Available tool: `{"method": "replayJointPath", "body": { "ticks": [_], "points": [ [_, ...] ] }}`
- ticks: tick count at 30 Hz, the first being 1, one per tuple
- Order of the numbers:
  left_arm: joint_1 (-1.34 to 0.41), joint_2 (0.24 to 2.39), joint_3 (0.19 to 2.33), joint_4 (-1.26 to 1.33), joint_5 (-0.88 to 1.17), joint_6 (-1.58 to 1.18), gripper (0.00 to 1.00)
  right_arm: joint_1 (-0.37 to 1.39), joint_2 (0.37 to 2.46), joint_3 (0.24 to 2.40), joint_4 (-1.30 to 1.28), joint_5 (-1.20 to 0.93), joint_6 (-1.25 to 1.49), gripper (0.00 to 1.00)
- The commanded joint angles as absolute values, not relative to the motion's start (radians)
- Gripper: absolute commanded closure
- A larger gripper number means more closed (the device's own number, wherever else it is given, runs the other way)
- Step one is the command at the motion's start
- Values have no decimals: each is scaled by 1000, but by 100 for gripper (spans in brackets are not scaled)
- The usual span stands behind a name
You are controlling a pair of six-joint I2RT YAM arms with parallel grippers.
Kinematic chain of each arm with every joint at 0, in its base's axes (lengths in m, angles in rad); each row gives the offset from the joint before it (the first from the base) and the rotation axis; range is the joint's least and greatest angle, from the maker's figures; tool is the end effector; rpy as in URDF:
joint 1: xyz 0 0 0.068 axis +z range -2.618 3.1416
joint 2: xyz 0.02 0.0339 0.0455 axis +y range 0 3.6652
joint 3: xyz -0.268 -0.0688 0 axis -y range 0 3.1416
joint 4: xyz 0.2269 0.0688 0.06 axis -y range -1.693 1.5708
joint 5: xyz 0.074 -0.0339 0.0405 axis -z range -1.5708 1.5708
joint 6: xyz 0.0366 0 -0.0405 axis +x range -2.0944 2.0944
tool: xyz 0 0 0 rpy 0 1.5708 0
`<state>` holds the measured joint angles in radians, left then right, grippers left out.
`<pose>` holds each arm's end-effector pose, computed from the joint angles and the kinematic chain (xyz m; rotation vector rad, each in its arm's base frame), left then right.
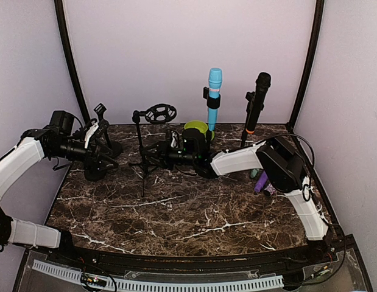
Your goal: Remove the microphone from the stand
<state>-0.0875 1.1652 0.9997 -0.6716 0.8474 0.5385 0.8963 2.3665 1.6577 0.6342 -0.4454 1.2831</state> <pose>0.2105 -0.0460 0.3086 1.0156 1.9291 -0.7598 0.3183 0.4234 0.1909 -0.0286 2.0828 1.8907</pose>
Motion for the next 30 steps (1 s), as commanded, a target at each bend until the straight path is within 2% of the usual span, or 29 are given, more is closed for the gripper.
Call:
{"method": "replayJointPath", "body": {
  "ticks": [1, 9, 16, 19, 30],
  "points": [
    [-83, 1147, 1013, -691, 849, 550, 8, 907, 2387, 1706, 662, -453, 1286, 62],
    [-83, 1146, 1010, -690, 848, 551, 8, 908, 2387, 1711, 660, -442, 1279, 78],
    [-84, 1147, 1010, -688, 848, 550, 8, 908, 2345, 1677, 590, -396, 1205, 97],
    [-84, 1150, 1009, -686, 851, 548, 8, 912, 2323, 1684, 499, -352, 1121, 100],
    [-83, 1156, 1014, -688, 849, 543, 8, 959, 2260, 1737, 222, -90, 802, 100]
  ]
}}
